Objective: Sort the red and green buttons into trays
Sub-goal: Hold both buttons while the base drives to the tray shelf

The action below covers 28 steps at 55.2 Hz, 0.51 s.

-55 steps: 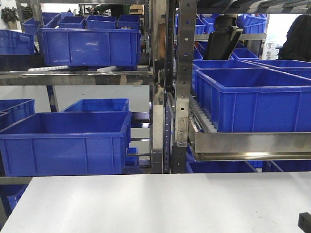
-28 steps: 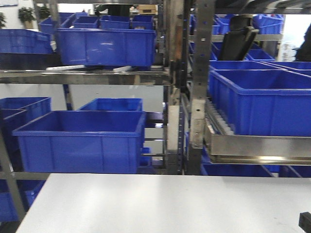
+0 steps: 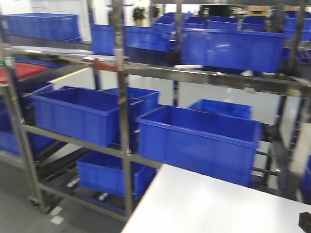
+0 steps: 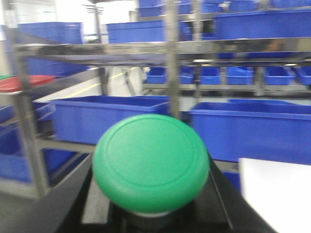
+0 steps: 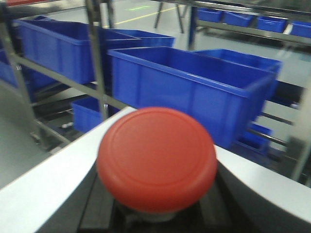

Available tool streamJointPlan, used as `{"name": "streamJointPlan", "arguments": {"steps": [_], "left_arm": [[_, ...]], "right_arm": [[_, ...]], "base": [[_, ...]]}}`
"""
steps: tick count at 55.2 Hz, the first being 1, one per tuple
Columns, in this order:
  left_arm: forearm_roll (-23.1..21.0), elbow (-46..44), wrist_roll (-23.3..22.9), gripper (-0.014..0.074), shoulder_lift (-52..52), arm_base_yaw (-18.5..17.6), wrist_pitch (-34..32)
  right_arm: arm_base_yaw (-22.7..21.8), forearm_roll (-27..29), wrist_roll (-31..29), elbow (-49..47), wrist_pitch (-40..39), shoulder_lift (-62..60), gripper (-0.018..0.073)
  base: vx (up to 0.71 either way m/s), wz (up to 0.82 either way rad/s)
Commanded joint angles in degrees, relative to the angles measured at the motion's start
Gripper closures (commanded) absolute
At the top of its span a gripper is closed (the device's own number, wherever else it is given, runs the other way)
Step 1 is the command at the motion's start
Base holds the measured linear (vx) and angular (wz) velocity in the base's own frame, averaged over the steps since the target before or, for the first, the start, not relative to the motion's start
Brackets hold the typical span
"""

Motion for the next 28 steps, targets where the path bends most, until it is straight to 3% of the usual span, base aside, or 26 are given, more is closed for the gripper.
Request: {"name": "streamJointPlan", "arguments": {"steps": [1,28], "left_arm": [[-0.74,-1.85,-0.54,0.0596,0.11,-0.09,-4.86],[-0.74,-1.85,-0.54,0.0596,0.11,-0.09,-4.86]], "right_arm": [[-0.08,-0.36,-0.18,-1.68,-5.69,-0.15,0.0569],[-0.08,-0.36,-0.18,-1.68,-5.69,-0.15,0.0569]], "base": [[0.00,0.66],[0.00,0.61]]}}
